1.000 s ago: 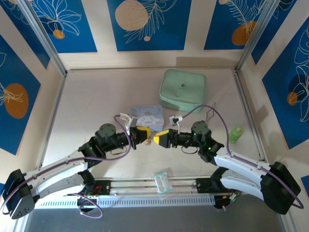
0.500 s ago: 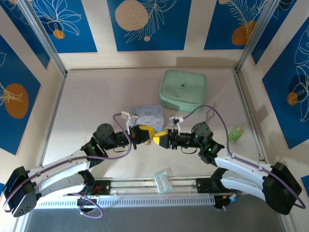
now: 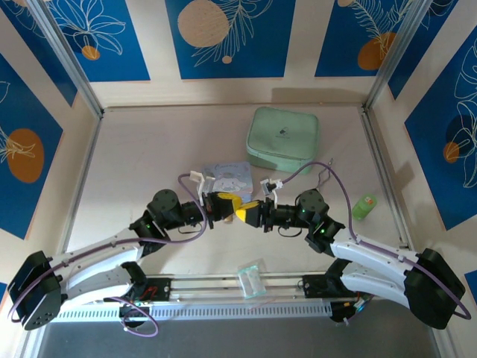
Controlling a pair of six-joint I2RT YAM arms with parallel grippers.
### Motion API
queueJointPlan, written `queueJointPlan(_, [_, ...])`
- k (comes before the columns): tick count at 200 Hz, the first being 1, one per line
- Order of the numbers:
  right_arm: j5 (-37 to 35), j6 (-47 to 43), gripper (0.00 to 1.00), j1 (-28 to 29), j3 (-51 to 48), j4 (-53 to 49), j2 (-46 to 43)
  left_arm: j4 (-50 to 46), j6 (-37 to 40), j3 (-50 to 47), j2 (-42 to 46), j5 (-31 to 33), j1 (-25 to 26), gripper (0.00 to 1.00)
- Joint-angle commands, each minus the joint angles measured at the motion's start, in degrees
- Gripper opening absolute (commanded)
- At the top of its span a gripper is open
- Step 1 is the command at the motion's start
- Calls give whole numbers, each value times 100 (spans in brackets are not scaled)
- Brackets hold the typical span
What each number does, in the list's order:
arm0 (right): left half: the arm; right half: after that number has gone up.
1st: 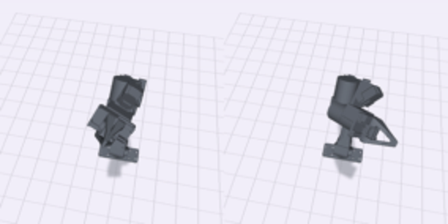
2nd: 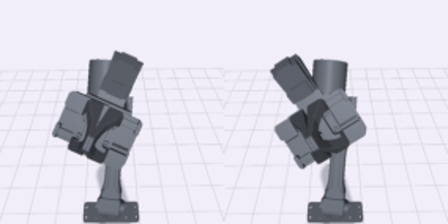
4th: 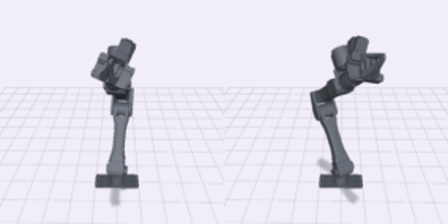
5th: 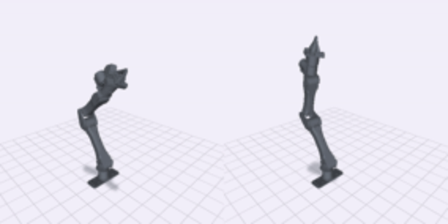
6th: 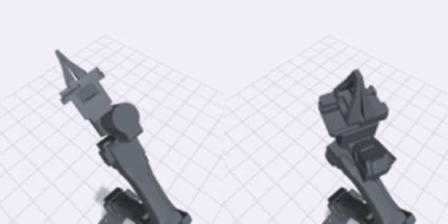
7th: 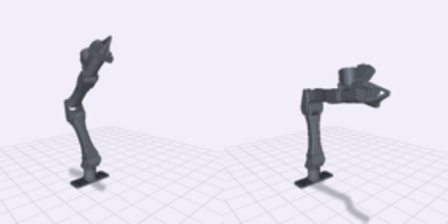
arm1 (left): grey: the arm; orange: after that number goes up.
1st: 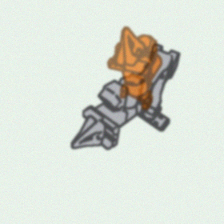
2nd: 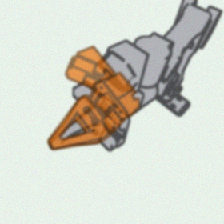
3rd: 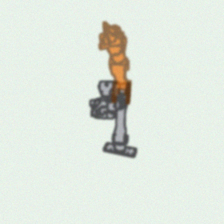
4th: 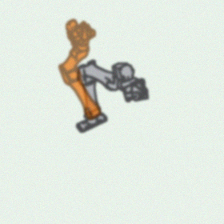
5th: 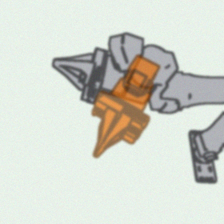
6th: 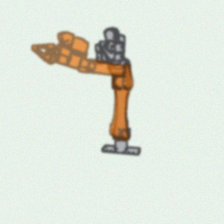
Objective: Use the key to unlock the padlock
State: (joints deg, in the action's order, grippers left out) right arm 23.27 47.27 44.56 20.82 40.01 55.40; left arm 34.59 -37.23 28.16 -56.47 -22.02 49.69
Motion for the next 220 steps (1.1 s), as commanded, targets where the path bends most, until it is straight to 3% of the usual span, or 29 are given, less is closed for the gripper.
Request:
queueJointPlan(1, [38, 29, 6, -34, -38, 133, -11, 292, -64, 31, 12, -101, -30, 0])
queueJointPlan(33, [47, 107, 6, -85, -118, 174, -29, 262, -78, 28, 4, -45, -30, 0])
queueJointPlan(47, [24, 113, 0, -87, -131, 163, -54, 166, -58, 46, -12, 23, -30, 0])
queueJointPlan(64, [12, 88, 0, -97, -127, 45, -79, -167, -59, 85, -1, 413, -30, 1])
queueJointPlan(74, [-20, 64, 0, -96, -123, -37, -90, -249, -120, 43, 50, 767, -30, 37])
queueJointPlan(83, [-96, 53, 0, -96, -141, -143, -101, -277, -230, -22, 151, 1102, -30, 77])
queueJointPlan(90, [-194, 52, 0, -96, -144, -263, -121, -247, -320, -91, 222, 1380, -30, 95])
queueJointPlan(94, [-245, 54, 0, -104, -160, -310, -133, -247, -397, -127, 262, 1545, -30, 100])
queueJointPlan(120, [-709, 87, 0, -131, -245, -653, -228, -921, -677, -50, 406, 2221, -30, 100])
queueJointPlan(145, [-1454, 9, 0, -153, -31, -1828, -275, -3516, -723, 858, 79, 2821, -30, 100])
queueJointPlan(160, [-1759, 30, 0, -158, -28, -2127, -325, -4254, -561, 1216, -312, 2812, -29, 100])
queueJointPlan(189, [-2105, -8, 0, -158, 25, -2596, -396, -4299, -494, 1272, -1004, 2509, -29, 91])
queueJointPlan(220, [-2260, -38, 0, -163, 63, -2981, -433, -3996, -387, 1197, -1605, 2528, -30, 74])
